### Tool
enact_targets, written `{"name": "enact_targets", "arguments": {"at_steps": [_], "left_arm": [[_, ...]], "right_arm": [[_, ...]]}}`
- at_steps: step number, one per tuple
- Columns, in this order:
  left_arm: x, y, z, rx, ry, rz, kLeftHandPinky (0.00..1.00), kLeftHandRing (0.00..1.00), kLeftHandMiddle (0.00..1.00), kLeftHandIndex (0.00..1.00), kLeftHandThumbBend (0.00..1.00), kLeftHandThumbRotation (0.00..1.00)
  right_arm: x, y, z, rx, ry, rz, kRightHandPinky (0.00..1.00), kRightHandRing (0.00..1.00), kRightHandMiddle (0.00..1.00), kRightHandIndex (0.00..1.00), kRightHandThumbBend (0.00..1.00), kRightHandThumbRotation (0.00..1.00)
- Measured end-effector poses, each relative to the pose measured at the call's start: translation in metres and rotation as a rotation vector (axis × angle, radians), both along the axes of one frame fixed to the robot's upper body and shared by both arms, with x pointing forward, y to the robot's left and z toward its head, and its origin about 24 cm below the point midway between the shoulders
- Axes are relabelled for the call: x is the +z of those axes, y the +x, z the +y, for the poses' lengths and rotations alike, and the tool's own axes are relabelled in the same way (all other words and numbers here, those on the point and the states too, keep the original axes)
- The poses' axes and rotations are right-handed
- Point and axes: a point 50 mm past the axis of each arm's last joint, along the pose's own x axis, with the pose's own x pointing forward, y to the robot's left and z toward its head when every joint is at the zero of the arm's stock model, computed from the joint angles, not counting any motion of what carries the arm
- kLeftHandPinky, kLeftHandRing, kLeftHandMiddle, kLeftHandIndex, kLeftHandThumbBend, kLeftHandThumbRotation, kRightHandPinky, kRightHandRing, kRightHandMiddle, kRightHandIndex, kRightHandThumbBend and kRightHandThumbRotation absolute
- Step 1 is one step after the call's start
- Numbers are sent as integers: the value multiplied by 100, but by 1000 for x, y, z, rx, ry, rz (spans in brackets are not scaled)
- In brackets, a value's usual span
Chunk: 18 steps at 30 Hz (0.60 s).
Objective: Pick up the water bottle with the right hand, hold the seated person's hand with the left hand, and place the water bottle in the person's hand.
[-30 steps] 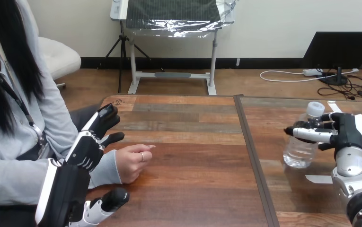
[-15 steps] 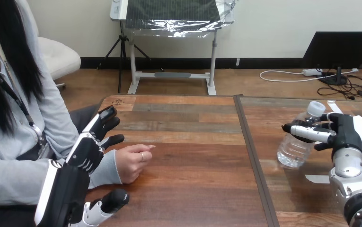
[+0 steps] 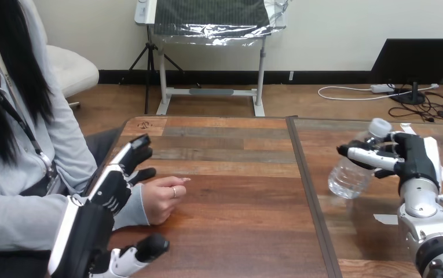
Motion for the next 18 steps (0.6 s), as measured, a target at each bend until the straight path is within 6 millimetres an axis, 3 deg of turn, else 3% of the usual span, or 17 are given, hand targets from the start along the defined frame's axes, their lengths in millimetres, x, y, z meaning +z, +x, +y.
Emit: {"name": "enact_targets", "arguments": {"at_steps": [8, 18], "left_arm": [[-1, 0, 1, 13, 43, 8, 81, 90, 93, 90, 100, 70], [0, 3, 4, 46, 108, 41, 81, 91, 93, 92, 100, 61]], "right_arm": [[1, 1, 2, 17, 33, -23, 34, 40, 47, 48, 85, 0], [2, 2, 2, 31, 69, -44, 34, 40, 47, 48, 84, 0]]}}
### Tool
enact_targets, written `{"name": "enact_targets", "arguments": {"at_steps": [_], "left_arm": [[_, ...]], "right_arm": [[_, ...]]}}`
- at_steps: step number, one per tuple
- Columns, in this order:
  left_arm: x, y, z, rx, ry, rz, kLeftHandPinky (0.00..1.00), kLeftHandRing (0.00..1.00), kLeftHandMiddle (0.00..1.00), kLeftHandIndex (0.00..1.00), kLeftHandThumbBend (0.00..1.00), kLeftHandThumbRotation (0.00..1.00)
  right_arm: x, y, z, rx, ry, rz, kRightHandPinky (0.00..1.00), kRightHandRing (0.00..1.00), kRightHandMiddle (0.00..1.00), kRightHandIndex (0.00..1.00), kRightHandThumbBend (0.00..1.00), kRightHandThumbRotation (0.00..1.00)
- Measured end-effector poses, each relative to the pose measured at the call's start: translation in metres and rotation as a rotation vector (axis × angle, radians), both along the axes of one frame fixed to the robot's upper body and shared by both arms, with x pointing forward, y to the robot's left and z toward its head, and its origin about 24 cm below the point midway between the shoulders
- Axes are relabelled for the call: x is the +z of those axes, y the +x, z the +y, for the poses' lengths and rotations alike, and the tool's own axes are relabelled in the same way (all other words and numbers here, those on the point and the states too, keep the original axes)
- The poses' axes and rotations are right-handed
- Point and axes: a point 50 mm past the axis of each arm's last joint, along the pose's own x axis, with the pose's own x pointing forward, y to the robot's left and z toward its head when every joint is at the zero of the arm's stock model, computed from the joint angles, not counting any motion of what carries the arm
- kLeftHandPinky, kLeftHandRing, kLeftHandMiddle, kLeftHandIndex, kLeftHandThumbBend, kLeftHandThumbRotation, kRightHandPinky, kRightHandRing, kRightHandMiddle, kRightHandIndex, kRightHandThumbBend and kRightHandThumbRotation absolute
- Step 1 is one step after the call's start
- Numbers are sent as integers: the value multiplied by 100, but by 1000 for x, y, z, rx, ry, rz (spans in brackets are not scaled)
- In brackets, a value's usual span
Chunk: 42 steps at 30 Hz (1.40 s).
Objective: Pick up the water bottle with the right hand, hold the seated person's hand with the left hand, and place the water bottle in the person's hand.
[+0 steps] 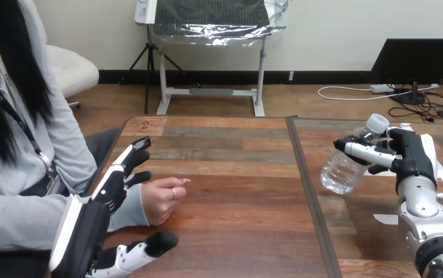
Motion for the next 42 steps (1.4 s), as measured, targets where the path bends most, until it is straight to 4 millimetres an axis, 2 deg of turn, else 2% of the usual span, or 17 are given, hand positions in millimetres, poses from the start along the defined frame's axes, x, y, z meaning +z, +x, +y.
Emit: {"name": "enact_targets", "arguments": {"at_steps": [14, 27, 35, 42], "left_arm": [[6, 3, 6, 62, 236, 21, 76, 87, 91, 91, 100, 50], [17, 6, 19, 112, 455, 57, 75, 87, 89, 90, 100, 33], [23, 9, 28, 131, 564, 66, 78, 87, 89, 89, 100, 30], [27, 12, 36, 147, 655, 85, 79, 87, 89, 88, 100, 32]], "right_arm": [[2, 1, 1, 14, 36, -36, 33, 40, 47, 47, 84, 0], [3, 3, 6, 36, 57, -59, 32, 39, 46, 47, 83, 0], [3, 4, 11, 54, 69, -67, 32, 39, 46, 47, 82, 0], [3, 5, 14, 68, 74, -71, 32, 39, 47, 47, 81, 0]]}}
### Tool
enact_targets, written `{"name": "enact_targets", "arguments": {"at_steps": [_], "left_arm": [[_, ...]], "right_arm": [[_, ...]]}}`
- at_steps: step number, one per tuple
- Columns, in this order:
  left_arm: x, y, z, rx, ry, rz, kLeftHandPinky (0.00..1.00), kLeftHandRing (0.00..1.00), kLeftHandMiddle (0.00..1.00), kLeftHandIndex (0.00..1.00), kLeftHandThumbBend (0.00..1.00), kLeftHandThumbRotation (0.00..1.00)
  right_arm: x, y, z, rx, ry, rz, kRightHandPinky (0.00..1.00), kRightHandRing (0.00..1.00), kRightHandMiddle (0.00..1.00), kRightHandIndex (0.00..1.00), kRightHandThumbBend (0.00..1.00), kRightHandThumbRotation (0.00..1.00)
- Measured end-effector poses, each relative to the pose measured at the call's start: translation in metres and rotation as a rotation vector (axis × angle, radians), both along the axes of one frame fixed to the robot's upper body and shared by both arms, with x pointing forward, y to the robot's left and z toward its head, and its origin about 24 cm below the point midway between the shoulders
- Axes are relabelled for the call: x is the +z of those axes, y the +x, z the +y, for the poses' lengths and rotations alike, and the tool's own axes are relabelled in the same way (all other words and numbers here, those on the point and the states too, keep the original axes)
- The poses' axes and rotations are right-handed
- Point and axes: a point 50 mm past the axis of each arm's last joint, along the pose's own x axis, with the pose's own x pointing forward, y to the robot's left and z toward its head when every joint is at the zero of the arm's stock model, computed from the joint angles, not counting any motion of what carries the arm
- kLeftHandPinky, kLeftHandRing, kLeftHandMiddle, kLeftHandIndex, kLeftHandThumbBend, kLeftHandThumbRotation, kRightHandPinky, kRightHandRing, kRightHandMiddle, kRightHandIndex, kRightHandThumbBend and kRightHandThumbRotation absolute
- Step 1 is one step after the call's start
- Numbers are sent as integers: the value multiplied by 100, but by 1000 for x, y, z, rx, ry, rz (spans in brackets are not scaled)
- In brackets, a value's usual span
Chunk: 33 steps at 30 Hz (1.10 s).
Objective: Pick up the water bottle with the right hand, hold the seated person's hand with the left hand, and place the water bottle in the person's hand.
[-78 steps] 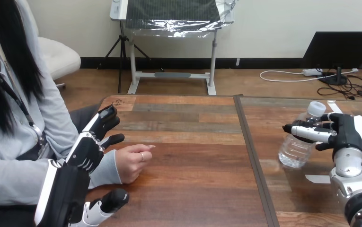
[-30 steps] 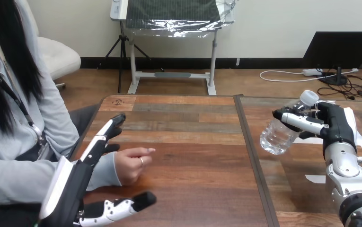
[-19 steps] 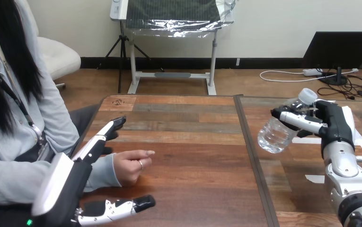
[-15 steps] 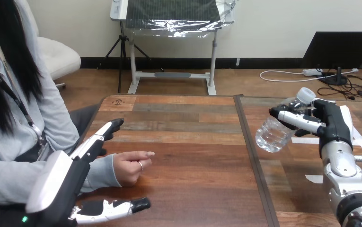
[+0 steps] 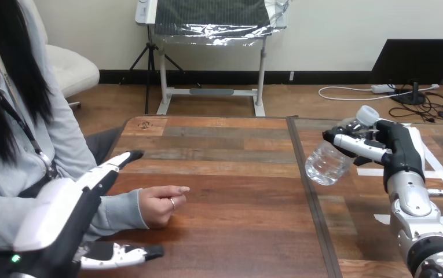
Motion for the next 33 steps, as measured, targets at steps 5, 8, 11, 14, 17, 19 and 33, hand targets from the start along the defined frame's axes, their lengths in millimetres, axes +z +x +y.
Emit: {"name": "enact_targets", "arguments": {"at_steps": [5, 8, 11, 14, 17, 19, 33], "left_arm": [[3, 3, 6, 9, 57, 13, 79, 87, 88, 88, 100, 31], [5, 5, 10, 14, 91, 18, 79, 87, 88, 87, 100, 30], [8, 7, 14, 21, 122, 24, 79, 86, 87, 85, 100, 28], [11, 10, 17, 26, 147, 29, 79, 86, 86, 84, 100, 26], [14, 13, 21, 28, 173, 32, 79, 85, 86, 83, 100, 24], [17, 15, 23, 27, 191, 34, 78, 85, 85, 82, 100, 22], [39, 34, 30, 7, 284, -8, 70, 75, 77, 76, 100, 20]], "right_arm": [[1, 1, 1, 7, 2, -8, 32, 39, 47, 47, 80, 0], [2, 1, 2, 15, 4, -17, 33, 39, 47, 47, 80, 0], [4, 2, 2, 22, 5, -26, 33, 39, 47, 48, 81, 0], [5, 3, 2, 28, 7, -36, 33, 40, 47, 47, 80, 0], [7, 4, 3, 36, 10, -46, 33, 40, 47, 48, 80, 0], [8, 4, 3, 40, 10, -53, 33, 40, 48, 48, 80, 0], [17, 7, 4, 59, 1, -102, 35, 42, 49, 49, 78, 0]]}}
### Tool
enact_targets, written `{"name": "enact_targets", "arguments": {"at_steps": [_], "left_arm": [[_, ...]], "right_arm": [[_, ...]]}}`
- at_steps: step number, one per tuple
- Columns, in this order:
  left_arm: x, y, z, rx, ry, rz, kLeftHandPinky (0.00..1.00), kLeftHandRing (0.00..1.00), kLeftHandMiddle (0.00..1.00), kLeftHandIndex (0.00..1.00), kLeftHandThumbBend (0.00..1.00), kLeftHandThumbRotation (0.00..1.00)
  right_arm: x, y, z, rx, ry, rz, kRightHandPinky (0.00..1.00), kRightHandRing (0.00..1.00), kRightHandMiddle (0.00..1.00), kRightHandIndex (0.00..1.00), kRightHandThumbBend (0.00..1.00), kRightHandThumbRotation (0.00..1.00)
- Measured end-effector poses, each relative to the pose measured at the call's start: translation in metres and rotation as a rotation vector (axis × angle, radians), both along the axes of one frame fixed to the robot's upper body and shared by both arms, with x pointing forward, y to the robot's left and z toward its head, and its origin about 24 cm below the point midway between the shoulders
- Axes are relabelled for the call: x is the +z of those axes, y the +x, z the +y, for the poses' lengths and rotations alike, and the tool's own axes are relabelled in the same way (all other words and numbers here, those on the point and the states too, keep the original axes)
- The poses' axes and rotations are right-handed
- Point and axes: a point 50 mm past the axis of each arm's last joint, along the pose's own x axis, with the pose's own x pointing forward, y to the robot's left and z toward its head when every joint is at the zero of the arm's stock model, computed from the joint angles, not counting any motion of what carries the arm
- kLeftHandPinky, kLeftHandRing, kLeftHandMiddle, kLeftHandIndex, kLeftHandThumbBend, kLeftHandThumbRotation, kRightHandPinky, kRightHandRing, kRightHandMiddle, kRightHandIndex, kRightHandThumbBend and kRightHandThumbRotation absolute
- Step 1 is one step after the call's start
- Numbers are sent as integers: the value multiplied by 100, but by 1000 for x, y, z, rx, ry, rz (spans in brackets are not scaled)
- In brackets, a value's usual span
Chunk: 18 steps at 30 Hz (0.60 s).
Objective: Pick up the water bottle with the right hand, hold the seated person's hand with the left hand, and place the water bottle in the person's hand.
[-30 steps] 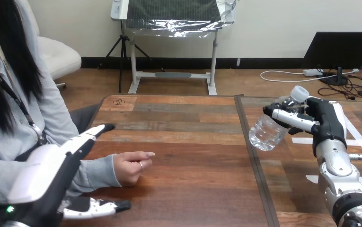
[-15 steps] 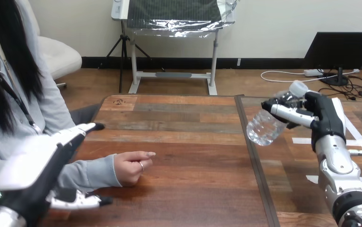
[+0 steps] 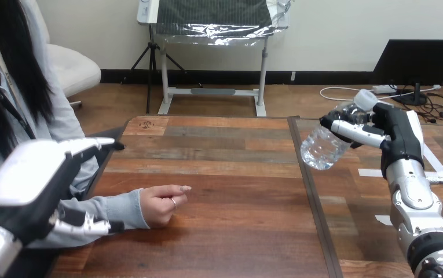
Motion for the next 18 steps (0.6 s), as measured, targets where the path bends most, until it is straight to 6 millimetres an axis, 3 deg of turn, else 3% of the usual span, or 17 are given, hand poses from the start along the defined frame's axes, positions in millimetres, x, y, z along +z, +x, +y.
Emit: {"name": "enact_targets", "arguments": {"at_steps": [18], "left_arm": [[-2, 20, 3, -29, 54, 35, 59, 64, 69, 70, 100, 13]], "right_arm": [[0, -3, 0, 40, 11, -31, 35, 41, 49, 48, 75, 0]]}}
